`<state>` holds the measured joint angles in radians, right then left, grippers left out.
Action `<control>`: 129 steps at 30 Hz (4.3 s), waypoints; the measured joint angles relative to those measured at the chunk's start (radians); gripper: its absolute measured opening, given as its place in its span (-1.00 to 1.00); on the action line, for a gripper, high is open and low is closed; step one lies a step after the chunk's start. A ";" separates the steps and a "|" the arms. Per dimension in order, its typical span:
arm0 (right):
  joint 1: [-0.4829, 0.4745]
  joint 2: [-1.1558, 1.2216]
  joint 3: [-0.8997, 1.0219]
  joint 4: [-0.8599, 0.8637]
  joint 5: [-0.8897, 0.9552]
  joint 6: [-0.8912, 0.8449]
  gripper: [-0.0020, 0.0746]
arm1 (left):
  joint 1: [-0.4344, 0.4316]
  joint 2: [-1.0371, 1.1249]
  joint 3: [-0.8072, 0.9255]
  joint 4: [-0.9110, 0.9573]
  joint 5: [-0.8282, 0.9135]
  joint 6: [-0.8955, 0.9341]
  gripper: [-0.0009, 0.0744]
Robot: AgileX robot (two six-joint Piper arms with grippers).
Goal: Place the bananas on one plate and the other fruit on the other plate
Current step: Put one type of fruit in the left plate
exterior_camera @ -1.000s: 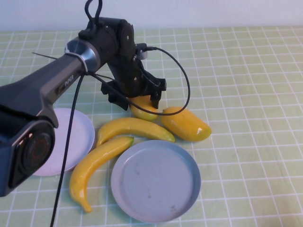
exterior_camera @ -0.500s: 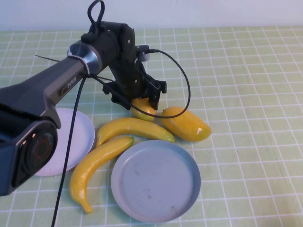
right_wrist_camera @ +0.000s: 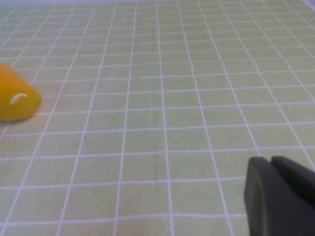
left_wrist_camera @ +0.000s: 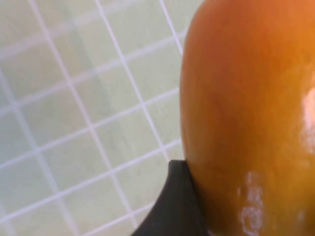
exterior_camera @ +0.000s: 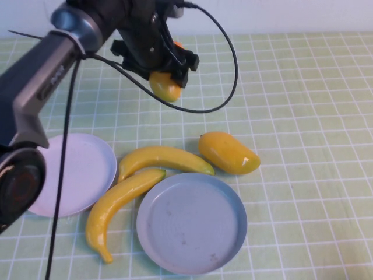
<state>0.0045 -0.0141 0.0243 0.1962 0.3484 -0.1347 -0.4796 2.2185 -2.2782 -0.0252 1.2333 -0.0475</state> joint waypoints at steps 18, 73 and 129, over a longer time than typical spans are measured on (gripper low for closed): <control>0.000 0.000 0.000 0.000 0.000 0.000 -0.99 | 0.163 -0.531 0.739 0.202 0.008 0.048 0.46; 0.000 0.000 0.000 0.000 0.000 0.000 -0.99 | 0.200 -0.371 0.659 -0.172 -0.080 0.819 0.57; 0.000 0.000 0.000 0.000 0.000 0.000 -0.99 | -0.180 -0.111 0.649 -0.316 -0.595 1.647 0.51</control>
<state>0.0045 -0.0141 0.0243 0.1962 0.3484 -0.1347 -0.6594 2.1073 -1.6295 -0.3415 0.6385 1.5992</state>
